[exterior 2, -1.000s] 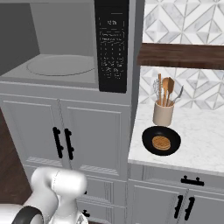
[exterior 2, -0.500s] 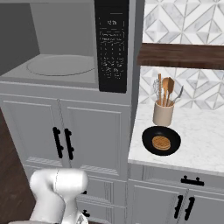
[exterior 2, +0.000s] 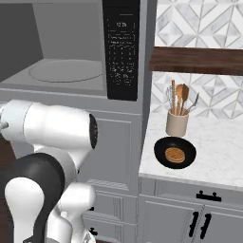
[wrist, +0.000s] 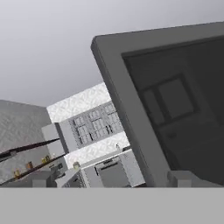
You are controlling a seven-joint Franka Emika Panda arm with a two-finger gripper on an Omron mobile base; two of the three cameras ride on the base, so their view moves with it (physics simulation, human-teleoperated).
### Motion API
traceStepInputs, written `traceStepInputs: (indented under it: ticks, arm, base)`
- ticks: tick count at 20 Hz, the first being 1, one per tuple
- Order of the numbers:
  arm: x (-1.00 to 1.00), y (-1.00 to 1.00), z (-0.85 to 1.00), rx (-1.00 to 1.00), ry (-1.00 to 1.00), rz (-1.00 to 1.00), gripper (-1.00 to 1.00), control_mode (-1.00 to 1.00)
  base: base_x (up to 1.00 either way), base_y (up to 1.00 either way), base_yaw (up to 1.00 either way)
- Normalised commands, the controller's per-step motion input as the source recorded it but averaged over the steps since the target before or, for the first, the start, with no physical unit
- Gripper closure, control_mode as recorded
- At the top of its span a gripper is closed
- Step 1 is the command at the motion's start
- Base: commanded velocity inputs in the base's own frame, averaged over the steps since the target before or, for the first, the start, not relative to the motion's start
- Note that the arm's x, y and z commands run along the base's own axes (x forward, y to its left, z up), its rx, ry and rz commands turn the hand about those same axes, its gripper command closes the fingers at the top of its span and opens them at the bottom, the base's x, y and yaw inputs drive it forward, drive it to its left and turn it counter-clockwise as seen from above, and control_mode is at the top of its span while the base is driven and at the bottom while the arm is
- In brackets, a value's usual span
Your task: Open the microwave, place the bowl with waffle inside the microwave, then close the microwave door and turn it on.
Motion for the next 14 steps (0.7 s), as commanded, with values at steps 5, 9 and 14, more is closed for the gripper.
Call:
traceStepInputs:
  ticks: [5,9,14]
  arm:
    - [0.52,0.52,0.01,0.14,0.03,0.15,-1.00,-1.00]
    - [0.00,0.99,0.04,-0.05,0.10,-0.23,-1.00,-1.00]
    - [0.00,0.90,0.00,-0.03,0.12,-0.17,-1.00,-1.00]
  base:
    - [0.00,0.00,0.00]
    - [0.00,0.00,0.00]
    - [0.00,0.00,0.00]
